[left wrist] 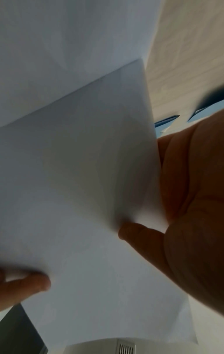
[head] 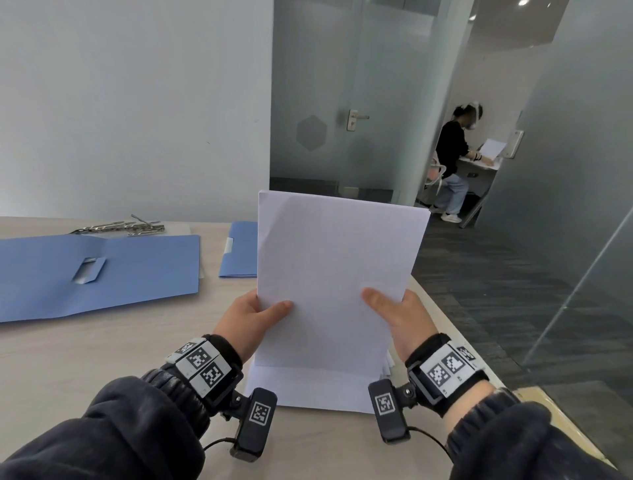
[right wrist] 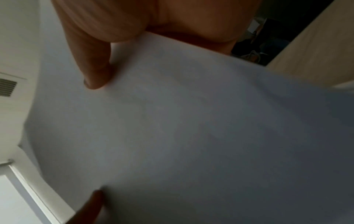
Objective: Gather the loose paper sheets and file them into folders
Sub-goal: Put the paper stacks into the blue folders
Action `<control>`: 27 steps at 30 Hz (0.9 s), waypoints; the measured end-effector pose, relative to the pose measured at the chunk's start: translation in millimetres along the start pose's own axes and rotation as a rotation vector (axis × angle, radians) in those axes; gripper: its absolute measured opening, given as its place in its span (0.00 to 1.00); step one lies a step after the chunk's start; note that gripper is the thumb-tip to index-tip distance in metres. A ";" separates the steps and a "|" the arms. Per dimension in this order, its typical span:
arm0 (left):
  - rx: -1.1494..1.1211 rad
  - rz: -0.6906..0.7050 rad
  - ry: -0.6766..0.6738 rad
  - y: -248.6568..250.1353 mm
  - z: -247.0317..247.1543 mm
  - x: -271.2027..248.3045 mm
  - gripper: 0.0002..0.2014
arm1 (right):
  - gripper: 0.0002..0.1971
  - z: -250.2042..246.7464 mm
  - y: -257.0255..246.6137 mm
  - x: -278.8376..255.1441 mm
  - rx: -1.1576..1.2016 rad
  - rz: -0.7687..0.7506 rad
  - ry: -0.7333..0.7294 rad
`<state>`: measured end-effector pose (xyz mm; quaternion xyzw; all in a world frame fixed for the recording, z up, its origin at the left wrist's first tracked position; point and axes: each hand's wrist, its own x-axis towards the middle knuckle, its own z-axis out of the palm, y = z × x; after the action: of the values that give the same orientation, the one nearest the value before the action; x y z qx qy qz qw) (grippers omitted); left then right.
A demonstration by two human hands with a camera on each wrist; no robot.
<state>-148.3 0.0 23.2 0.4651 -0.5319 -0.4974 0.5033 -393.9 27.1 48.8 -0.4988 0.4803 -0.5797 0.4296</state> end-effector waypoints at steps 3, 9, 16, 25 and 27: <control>-0.012 0.004 0.018 -2.8 -0.5 0.2 0.05 | 0.13 2.0 10.5 -1.5 -0.024 0.029 -0.043; -0.107 -0.044 0.081 -1.3 -28.9 16.4 0.26 | 0.07 19.6 15.6 12.5 -0.189 0.033 -0.165; 0.317 -0.076 0.044 20.8 -98.5 39.4 0.17 | 0.08 74.4 19.8 35.3 -0.292 0.033 -0.143; 1.398 -0.249 -0.027 -2.9 -213.0 96.8 0.21 | 0.07 122.6 40.9 58.7 -0.137 0.185 -0.028; 1.519 -0.316 -0.088 -10.4 -222.0 110.7 0.30 | 0.07 130.6 44.5 61.4 -0.134 0.199 -0.032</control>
<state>66.4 -124.5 20.6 0.7326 -0.6739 -0.0804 -0.0520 -271.8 -57.2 20.5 -0.4853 0.5581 -0.4926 0.4586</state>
